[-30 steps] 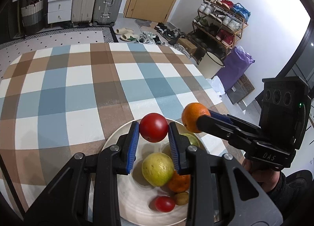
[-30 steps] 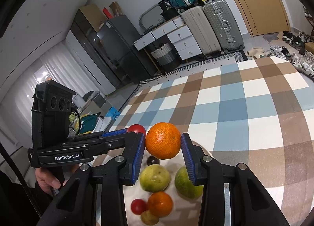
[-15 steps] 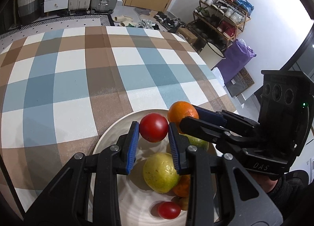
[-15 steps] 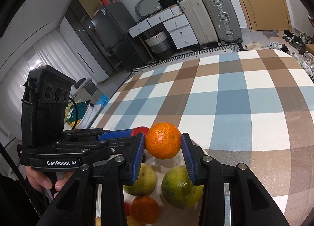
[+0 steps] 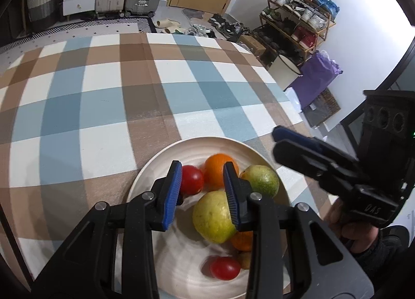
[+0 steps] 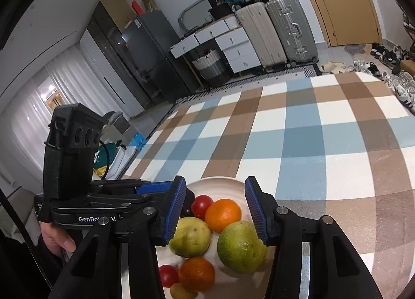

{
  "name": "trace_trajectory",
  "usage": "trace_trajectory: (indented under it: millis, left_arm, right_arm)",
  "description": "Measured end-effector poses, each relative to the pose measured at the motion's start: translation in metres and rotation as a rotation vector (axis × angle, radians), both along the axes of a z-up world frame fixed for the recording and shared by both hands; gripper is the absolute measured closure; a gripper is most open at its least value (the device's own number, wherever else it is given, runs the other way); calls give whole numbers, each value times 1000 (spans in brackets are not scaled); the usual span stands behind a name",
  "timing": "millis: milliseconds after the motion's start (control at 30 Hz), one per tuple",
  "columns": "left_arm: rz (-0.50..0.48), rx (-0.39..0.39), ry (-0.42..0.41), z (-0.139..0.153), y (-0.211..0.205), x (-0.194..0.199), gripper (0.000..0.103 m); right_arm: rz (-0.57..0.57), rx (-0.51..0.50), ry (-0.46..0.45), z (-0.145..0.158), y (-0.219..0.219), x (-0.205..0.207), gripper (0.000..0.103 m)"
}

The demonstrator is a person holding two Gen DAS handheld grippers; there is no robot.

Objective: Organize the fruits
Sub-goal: 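Carry the tomato and orange over the plate and release both, then withdraw both tools from the plate toward the last fruits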

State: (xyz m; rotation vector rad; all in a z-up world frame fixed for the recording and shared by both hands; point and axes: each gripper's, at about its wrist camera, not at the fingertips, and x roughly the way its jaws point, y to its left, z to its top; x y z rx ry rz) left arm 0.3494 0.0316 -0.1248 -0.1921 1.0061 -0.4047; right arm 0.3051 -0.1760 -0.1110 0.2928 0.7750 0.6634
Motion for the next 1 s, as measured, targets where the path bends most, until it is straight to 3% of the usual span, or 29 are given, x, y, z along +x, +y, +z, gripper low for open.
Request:
trace_trajectory:
  millis: [133, 267, 400, 533, 800, 1000]
  left_arm:
    - [15, 16, -36, 12, 2, -15, 73]
    - [46, 44, -78, 25, 4, -34, 59]
    - [65, 58, -124, 42, 6, -55, 53]
    - [91, 60, -166, 57, 11, -77, 40]
    - [125, 48, -213, 71, 20, -123, 24]
    - [173, 59, -268, 78, 27, -162, 22]
  right_arm:
    - [-18, -12, -32, 11, -4, -10, 54]
    - [-34, 1, -82, 26, -9, -26, 52]
    - [-41, 7, -129, 38, -9, -43, 31]
    - [-49, 2, -184, 51, -8, -65, 22]
    - [-51, 4, -240, 63, -7, -104, 13]
    - [-70, 16, -276, 67, -8, -128, 6]
